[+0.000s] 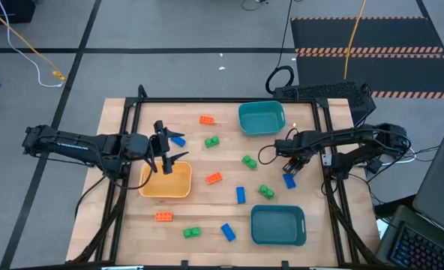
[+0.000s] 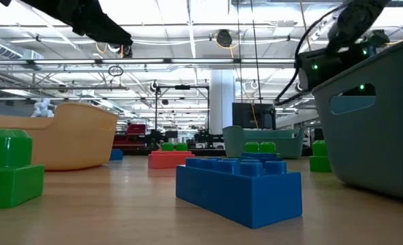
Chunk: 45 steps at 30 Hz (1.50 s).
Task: Sort & place blocks by color
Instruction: Put the orange game piece into the green bin
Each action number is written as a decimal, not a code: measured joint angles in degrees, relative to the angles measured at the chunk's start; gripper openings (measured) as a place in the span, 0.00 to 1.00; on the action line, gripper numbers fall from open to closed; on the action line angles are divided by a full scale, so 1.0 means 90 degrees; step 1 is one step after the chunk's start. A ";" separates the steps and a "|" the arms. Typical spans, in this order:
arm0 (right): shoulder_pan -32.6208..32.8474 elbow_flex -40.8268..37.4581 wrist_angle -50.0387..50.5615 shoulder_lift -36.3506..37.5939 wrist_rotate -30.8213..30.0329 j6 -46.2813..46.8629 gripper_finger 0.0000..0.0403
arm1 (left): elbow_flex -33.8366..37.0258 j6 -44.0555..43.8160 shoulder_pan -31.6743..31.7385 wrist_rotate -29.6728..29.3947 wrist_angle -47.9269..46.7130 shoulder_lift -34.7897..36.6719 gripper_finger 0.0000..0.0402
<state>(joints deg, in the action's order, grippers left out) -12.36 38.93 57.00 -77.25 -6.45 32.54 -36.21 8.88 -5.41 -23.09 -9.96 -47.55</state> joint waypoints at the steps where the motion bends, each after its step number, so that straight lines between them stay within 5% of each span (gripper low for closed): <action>1: 0.0045 0.0169 0.0154 0.0010 -0.0028 0.0041 0.33 | 0.0000 0.0002 0.0002 0.0000 0.0015 0.0000 0.77; 11: 0.0720 0.2012 0.0673 0.0018 -0.1002 -0.0093 0.33 | 0.0000 0.0278 0.0002 -0.0007 0.0215 0.0000 0.77; 17: 0.0454 0.2689 0.0165 0.0019 -0.1474 -0.0876 0.33 | 0.0000 0.0313 0.0002 -0.0007 0.0455 0.0000 0.77; 30: -0.1128 0.2720 -0.1335 0.0019 -0.1247 -0.2664 0.33 | 0.0000 0.0316 0.0002 -0.0005 0.0457 0.0000 0.77; 45: -0.2098 0.2468 -0.2189 0.0022 -0.1086 -0.3194 0.37 | 0.0000 0.0316 0.0002 -0.0002 0.0459 0.0000 0.77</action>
<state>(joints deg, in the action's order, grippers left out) -31.24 61.13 37.30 -77.06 -16.23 3.80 -36.21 11.73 -5.39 -23.11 -5.82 -47.55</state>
